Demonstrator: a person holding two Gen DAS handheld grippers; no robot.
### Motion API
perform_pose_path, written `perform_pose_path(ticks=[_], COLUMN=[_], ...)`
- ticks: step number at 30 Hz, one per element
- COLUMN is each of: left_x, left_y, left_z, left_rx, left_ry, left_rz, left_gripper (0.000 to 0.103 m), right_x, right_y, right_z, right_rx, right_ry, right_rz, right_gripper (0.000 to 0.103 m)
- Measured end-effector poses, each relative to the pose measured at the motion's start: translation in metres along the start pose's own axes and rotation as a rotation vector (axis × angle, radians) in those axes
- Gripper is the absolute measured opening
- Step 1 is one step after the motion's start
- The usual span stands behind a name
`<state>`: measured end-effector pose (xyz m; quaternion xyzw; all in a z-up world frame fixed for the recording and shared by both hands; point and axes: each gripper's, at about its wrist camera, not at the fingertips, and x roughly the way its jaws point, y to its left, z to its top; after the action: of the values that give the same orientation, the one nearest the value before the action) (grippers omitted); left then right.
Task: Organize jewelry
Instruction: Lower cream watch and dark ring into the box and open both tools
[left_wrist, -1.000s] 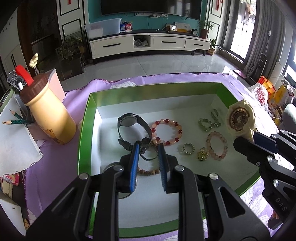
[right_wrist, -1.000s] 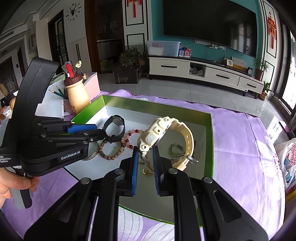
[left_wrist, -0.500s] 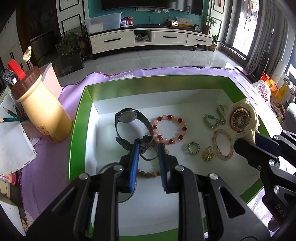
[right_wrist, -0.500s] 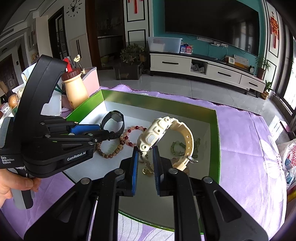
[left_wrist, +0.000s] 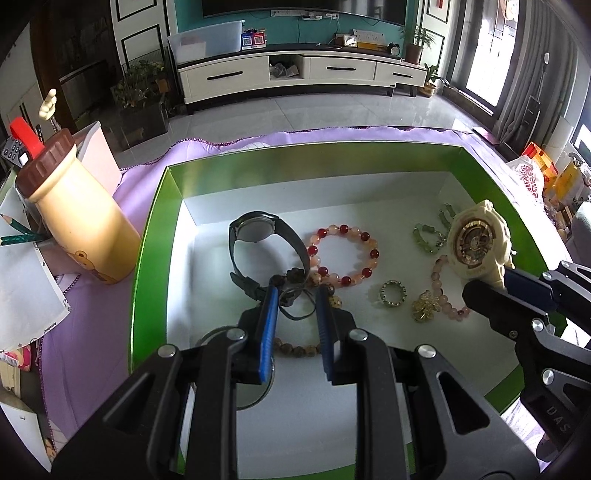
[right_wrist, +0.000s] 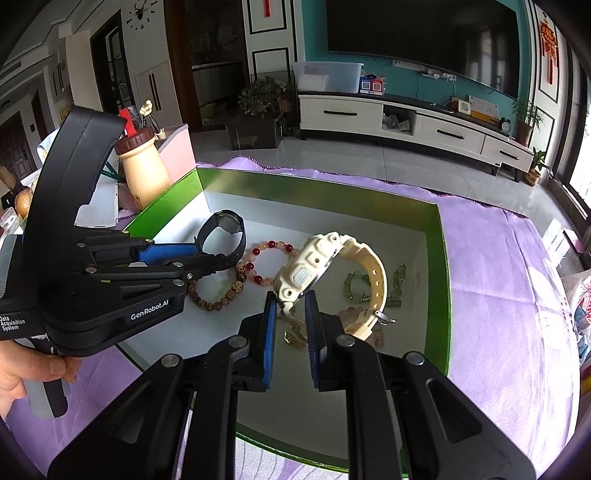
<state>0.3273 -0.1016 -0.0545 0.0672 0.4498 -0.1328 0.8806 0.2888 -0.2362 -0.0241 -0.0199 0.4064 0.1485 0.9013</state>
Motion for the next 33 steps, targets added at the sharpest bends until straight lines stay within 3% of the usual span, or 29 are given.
perform_pose_path(ticks=[33], left_x=[0.009], left_y=[0.000], left_z=[0.001], left_rx=[0.021], left_ry=[0.031], left_rz=[0.019], left_gripper=[0.021], right_x=[0.017], right_y=[-0.002], right_z=[0.006], right_rx=[0.030], right_ry=[0.060], right_rz=[0.039], right_gripper=[0.015])
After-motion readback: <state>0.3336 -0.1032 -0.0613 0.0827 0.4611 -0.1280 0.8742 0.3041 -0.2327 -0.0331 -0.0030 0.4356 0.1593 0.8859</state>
